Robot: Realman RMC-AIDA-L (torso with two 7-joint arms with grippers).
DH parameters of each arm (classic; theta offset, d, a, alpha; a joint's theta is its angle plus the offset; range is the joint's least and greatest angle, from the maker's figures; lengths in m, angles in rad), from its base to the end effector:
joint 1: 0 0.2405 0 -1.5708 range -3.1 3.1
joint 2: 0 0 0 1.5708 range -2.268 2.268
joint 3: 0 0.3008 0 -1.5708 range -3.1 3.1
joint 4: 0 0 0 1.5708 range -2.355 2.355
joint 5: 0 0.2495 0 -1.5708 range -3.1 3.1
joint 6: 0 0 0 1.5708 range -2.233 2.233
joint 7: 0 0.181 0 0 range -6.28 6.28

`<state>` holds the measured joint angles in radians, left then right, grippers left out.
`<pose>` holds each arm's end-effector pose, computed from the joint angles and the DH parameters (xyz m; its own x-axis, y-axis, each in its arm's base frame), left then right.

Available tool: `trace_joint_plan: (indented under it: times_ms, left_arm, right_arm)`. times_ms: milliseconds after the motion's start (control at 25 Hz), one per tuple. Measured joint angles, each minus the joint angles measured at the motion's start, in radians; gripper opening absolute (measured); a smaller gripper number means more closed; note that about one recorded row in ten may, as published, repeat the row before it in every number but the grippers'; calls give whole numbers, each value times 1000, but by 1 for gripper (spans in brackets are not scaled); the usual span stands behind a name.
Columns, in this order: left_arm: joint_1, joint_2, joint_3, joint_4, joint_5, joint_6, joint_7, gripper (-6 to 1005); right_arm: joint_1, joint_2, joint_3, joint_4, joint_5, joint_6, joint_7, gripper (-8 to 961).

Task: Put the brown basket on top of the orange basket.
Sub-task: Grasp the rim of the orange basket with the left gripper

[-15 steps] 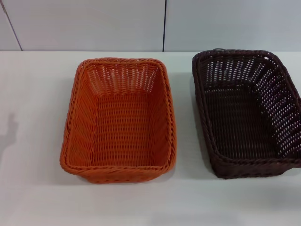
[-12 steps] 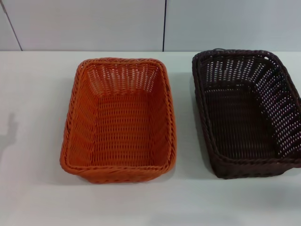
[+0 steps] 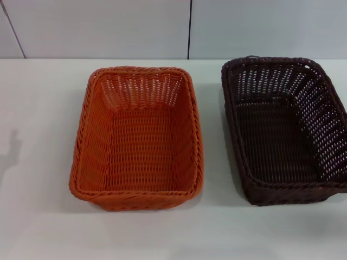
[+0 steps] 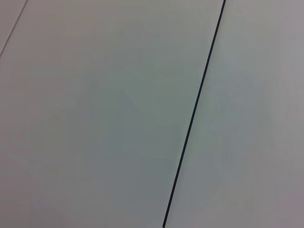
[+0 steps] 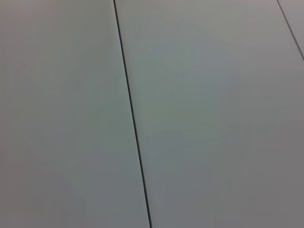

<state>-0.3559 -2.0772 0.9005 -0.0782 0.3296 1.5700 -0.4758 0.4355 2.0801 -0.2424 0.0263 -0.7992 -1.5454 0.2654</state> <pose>-0.4294 0.3249 0.0094 0.4668 -0.2784 0.8394 0.8768 0.0220 -0.4803 0.4141 0.3632 0.0424 0.5983 0.3944 -0.6975 -0.7941 0.1760 -0.5817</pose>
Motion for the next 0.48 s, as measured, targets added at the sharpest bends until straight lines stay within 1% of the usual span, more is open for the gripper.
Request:
trace_joint_plan:
  times_ms: [200,480]
  left_arm:
    - [0,0,-1,0,-4,-8,-1,712]
    - [0,2,6,7,0,-19,-2,733]
  right_arm:
    - [0,0,0,3,0,1,0,774]
    - [-3,1,0,13,0,1,0,774]
